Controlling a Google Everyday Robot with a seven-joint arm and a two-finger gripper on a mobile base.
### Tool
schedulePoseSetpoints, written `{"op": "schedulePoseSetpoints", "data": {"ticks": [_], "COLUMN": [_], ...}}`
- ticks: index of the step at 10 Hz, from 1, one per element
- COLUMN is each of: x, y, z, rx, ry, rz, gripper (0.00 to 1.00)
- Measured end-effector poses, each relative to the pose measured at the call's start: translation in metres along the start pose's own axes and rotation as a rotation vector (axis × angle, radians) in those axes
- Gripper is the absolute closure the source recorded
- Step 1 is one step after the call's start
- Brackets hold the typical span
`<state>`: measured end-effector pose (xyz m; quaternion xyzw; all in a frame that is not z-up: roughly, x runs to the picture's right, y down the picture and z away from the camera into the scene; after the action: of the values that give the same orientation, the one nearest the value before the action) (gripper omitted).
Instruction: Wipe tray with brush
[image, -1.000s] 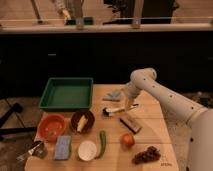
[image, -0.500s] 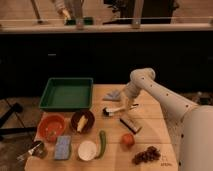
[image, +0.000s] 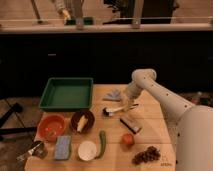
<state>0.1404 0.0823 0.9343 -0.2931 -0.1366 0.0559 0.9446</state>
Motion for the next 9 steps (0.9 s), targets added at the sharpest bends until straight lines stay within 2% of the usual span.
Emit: {"op": "schedulePoseSetpoints", "data": {"ticks": [3, 9], "x": [-0.006, 0.002], "y": [0.0, 0.004], "z": [0.008, 0.016], "rx": [-0.015, -0.031], "ry": [-0.006, -0.005], "rz": [0.023, 0.045], "gripper": [0.2, 0.2]}}
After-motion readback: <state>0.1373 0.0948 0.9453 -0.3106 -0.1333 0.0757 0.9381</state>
